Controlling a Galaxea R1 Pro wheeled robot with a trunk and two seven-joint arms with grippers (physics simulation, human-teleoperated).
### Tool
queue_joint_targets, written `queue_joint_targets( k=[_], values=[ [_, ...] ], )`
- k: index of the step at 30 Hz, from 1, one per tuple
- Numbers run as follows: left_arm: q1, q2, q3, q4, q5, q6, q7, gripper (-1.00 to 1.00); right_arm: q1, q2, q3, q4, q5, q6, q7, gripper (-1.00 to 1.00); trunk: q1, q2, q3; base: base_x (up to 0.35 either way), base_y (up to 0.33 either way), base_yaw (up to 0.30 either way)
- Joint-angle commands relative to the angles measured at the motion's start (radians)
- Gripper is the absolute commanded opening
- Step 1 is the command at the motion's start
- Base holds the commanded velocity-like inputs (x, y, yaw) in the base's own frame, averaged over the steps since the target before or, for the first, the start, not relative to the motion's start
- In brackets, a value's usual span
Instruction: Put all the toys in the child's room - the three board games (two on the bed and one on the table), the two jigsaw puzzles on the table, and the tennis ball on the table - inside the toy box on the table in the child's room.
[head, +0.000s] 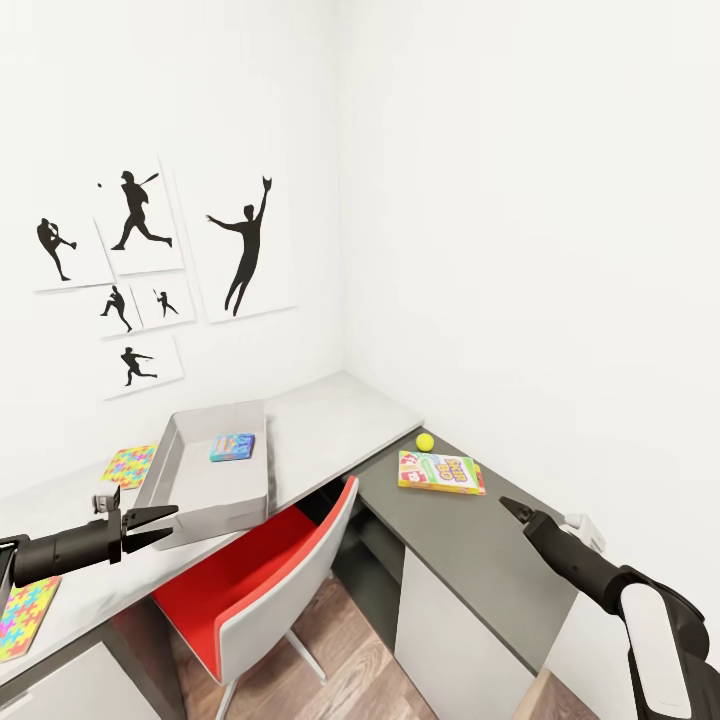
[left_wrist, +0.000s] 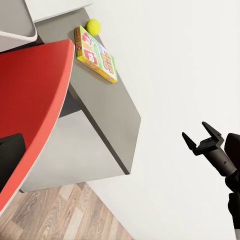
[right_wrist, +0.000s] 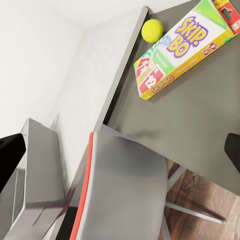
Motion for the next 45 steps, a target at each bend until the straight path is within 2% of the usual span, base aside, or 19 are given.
queue_joint_targets(
  k=[1, 13, 25, 45],
  values=[
    [-0.001, 0.0, 0.002, -0.001, -0.011, 0.01, -0.009, 1.0, -0.001, 0.001, -0.003, -0.001, 0.007, 0.007, 0.009, 1.0, 0.001, -0.002, -0.002, 0.0, 0.0, -0.002],
    [-0.001, 0.0, 0.002, -0.001, -0.011, 0.01, -0.009, 1.0, -0.001, 0.001, -0.004, 0.002, 0.004, 0.012, 0.007, 1.0, 0.001, -0.002, -0.002, 0.0, 0.0, -0.049],
    [-0.001, 0.0, 0.002, -0.001, -0.01, 0.01, -0.009, 1.0, -0.001, 0.001, -0.004, 0.016, 0.003, 0.012, 0.007, 1.0, 0.001, -0.002, -0.002, -0.116, 0.049, -0.261],
    [-0.001, 0.0, 0.002, -0.001, -0.011, 0.01, -0.009, 1.0, -0.002, 0.0, -0.004, 0.035, 0.005, 0.013, 0.007, 1.0, 0.001, -0.002, -0.002, -0.008, 0.004, -0.276]
  ],
)
